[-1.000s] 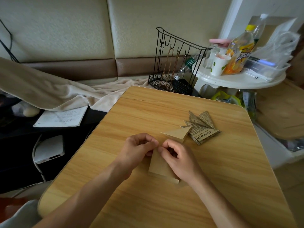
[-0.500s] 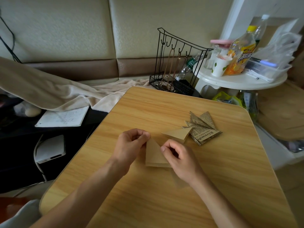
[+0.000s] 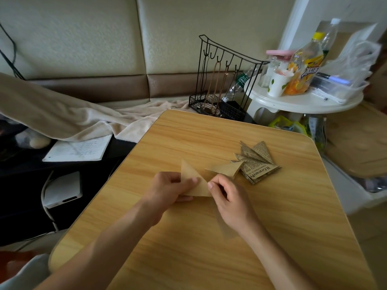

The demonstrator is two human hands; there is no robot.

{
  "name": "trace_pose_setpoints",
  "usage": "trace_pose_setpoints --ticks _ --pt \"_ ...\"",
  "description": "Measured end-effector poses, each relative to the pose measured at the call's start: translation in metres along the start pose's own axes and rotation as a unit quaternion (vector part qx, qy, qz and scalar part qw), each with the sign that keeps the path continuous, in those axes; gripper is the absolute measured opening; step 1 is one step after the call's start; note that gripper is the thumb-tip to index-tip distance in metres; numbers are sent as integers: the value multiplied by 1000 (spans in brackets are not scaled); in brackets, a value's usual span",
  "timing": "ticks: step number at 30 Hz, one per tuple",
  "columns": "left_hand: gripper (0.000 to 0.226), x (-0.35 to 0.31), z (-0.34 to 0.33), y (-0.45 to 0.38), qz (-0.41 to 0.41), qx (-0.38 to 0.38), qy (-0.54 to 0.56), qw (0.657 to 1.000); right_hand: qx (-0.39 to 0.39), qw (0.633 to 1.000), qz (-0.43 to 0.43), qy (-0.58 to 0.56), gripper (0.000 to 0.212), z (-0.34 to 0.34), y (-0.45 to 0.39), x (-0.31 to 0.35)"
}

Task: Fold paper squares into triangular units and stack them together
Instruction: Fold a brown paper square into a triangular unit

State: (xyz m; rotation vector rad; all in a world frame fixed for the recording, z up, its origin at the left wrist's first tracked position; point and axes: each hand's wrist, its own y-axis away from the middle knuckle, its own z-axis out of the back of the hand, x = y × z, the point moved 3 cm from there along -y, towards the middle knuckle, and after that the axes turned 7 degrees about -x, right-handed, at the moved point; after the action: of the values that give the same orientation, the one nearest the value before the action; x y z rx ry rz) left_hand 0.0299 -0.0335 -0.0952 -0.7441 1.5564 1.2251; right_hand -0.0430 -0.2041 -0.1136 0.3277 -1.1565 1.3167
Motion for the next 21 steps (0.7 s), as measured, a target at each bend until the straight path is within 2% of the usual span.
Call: trace_pose_setpoints --ticks 10,13,18,21 --pt "23 -8 15 -6 -23 -104 8 994 -7 1000 -16 -10 28 0 -1 -2" --pt "23 -7 14 -4 -20 -89 17 996 -18 999 -21 -28 24 0 0 0" --pt "23 -2 3 0 -15 2 -10 1000 7 999 -21 -28 23 -1 -1 3" --pt "29 -4 2 1 -39 -5 -44 998 25 999 18 14 25 -1 -1 5"
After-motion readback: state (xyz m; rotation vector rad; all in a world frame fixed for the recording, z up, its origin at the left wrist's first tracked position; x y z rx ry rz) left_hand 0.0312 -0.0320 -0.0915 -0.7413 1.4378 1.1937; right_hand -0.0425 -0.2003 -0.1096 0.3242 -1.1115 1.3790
